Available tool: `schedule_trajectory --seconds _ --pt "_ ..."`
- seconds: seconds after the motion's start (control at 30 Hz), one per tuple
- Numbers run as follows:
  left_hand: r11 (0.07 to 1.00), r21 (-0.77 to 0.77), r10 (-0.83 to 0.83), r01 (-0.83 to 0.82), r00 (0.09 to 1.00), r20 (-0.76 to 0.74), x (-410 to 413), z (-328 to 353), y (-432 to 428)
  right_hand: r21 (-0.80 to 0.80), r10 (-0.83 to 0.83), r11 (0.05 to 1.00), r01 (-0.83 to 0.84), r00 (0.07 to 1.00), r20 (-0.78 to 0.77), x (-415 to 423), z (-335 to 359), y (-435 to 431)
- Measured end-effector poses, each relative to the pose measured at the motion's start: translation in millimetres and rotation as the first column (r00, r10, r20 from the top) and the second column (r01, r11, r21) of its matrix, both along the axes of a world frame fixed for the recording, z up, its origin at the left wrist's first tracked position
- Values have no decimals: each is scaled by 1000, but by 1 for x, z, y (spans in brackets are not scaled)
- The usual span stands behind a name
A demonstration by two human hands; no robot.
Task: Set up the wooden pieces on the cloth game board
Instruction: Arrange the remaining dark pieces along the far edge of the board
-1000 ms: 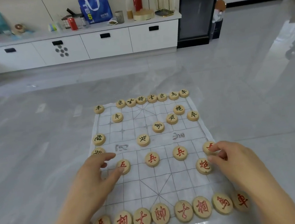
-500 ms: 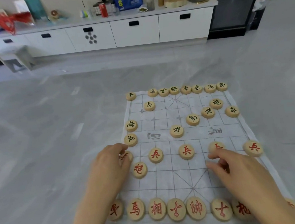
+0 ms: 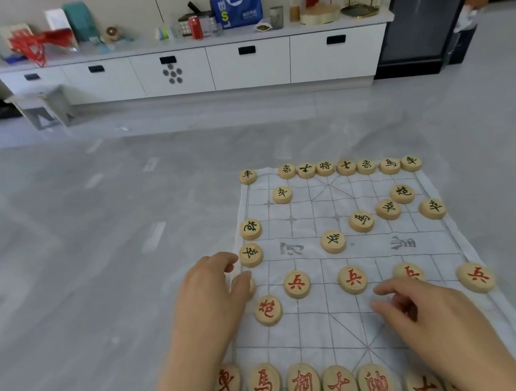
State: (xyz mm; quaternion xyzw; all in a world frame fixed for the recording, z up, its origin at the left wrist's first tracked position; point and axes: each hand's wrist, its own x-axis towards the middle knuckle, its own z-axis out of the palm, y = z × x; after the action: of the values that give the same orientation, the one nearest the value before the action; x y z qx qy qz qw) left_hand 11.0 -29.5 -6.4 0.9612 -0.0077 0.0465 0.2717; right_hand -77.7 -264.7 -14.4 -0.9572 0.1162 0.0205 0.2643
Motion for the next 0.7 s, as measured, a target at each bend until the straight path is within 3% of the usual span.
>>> schedule_trajectory --seconds 0.13,0.27,0.33,0.47,0.7 --pt "997 -53 51 -49 999 21 6 0 5 118 72 990 -72 997 2 32 5 24" --pt "992 -110 70 -68 997 16 9 0 15 113 156 981 -156 988 2 85 -4 59" --pt "987 -145 80 -76 996 24 12 1 20 66 179 981 -180 984 23 109 -7 81" --pt "981 -178 83 -75 996 36 13 3 28 -209 199 958 -197 980 -11 135 -10 116" --pt "979 -202 22 -25 1000 -17 9 7 27 -141 166 975 -174 984 -68 146 -15 113"
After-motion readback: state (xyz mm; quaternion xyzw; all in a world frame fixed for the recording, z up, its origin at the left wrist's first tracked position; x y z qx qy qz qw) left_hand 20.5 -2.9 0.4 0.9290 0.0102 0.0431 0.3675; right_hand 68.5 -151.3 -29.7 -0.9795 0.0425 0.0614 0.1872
